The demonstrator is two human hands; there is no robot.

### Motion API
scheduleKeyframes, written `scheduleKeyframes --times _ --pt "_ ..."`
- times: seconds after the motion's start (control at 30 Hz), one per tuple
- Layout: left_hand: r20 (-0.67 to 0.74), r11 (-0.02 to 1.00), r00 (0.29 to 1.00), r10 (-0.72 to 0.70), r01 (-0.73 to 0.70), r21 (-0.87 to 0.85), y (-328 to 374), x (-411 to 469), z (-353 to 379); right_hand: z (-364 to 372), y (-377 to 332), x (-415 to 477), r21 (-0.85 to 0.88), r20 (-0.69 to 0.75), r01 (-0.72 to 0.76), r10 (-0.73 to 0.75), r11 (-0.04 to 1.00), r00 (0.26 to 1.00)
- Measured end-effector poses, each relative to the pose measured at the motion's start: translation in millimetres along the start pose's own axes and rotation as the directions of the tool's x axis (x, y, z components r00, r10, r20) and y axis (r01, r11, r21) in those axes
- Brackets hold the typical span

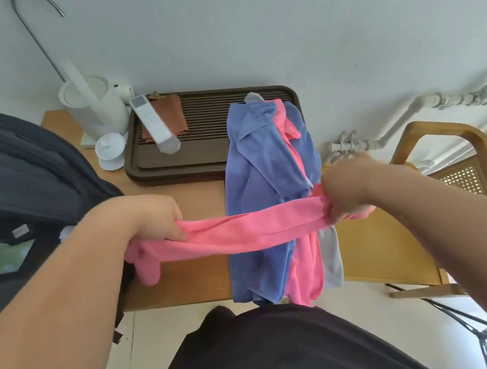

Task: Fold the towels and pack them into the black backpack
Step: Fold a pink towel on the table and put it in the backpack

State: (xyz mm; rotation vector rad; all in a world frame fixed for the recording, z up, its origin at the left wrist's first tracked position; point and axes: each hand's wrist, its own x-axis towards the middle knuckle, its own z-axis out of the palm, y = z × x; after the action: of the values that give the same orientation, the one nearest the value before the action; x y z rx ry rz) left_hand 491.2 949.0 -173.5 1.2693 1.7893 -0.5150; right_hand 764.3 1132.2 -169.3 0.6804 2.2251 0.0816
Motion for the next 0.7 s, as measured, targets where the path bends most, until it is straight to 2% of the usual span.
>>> scheduleKeyframes --times 0.07,0.13,0.17,0.23,0.33,0.37,0.43,0.5,0.57,0.6,0.7 --pt "0.106 0.990 0.990 0.093 -0.080 -0.120 1.9 -0.5 -7.2 -1.0 5.5 -11.2 0.274 0.068 0.096 -0.119 0.957 0.991" --pt "0.060 0.976 0.994 0.097 -0.083 -0.203 -2.6 7.1 -11.2 2.5 16.5 -13.6 0.465 -0.007 0.119 -0.130 0.877 0.991" --pt "-0.002 0.978 0.999 0.047 -0.046 -0.205 -6.3 16.1 -10.9 7.4 22.1 -10.2 0.510 -0.055 0.111 -0.096 0.853 0.994" --pt "-0.188 0.979 0.976 -0.108 0.072 -0.189 -13.0 41.5 -3.4 22.6 30.9 3.1 0.512 -0.106 0.070 -0.018 0.856 0.994" --pt "-0.457 0.941 0.838 -0.299 0.178 -0.289 -17.7 78.2 22.3 54.0 31.3 28.6 0.345 -0.021 -0.033 0.043 0.938 0.999" --pt "-0.493 0.928 0.803 -0.335 0.189 -0.322 -16.7 87.0 32.2 65.3 29.9 37.1 0.272 0.025 -0.066 0.061 0.960 0.998" --pt "-0.487 0.915 0.791 -0.370 0.221 -0.337 -13.7 101.6 51.1 83.6 26.6 48.6 0.192 0.077 -0.124 0.111 0.973 0.991" --pt "-0.462 0.909 0.797 -0.388 0.250 -0.333 -7.9 113.3 67.0 97.6 25.0 57.8 0.263 0.083 -0.156 0.138 0.952 0.987" --pt "-0.469 0.902 0.786 -0.402 0.253 -0.350 -0.2 123.9 76.8 109.2 23.4 66.4 0.493 0.002 -0.127 0.144 0.861 0.990" --pt "-0.477 0.890 0.773 -0.419 0.245 -0.385 3.4 128.6 78.5 112.7 22.8 69.7 0.632 -0.052 -0.099 0.169 0.769 0.984" --pt "-0.500 0.804 0.706 -0.502 0.168 -0.570 9.4 134.4 69.0 110.8 25.5 75.5 0.923 -0.121 -0.013 0.324 0.384 0.938"
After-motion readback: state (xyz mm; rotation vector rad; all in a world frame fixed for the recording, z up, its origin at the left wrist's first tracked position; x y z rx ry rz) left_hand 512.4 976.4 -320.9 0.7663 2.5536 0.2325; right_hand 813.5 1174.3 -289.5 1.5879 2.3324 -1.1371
